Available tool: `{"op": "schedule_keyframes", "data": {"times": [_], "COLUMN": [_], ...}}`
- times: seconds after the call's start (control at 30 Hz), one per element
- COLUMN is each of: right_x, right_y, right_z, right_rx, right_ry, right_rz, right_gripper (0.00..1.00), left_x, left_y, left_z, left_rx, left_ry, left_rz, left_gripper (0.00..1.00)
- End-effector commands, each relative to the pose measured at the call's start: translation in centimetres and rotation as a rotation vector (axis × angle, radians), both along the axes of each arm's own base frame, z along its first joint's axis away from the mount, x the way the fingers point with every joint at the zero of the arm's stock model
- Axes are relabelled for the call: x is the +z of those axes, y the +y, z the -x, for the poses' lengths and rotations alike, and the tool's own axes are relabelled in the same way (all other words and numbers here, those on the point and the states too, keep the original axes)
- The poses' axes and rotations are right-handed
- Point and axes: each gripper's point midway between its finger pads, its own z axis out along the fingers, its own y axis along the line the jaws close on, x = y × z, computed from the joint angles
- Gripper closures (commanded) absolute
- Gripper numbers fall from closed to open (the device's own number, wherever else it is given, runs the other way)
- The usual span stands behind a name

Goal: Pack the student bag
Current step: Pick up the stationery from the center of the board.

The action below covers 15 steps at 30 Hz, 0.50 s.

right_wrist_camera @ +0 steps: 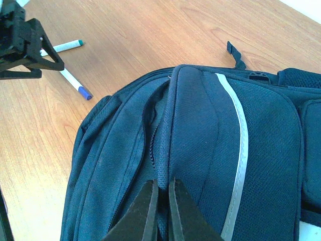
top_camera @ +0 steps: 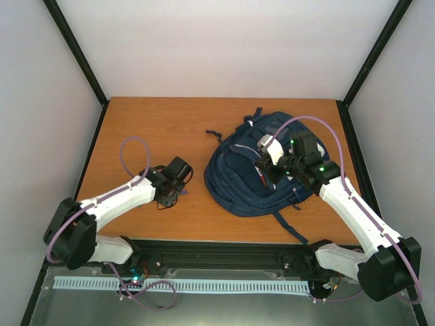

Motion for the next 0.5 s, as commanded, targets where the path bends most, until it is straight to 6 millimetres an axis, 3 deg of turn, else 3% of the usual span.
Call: {"op": "schedule_keyframes", "data": {"times": [0.0,0.47], "right_x": [1.6,1.3], "right_y": [0.6,0.6], "right_z": [-0.3,-0.4], "right_rx": [0.036,0.037], "right_ry": [-0.058,-0.052], "right_rz": [-0.040,-0.034], "right_gripper": [0.97,0.97], "left_x": [-0.7,-4.6], "left_y": [1.1,1.3], "left_z": [-0.6,-3.5], "left_rx": [0.102,0.113], "left_ry": [0.080,0.216], "left_rz": [0.005,0.018], "left_gripper": [0.48,0.59]}}
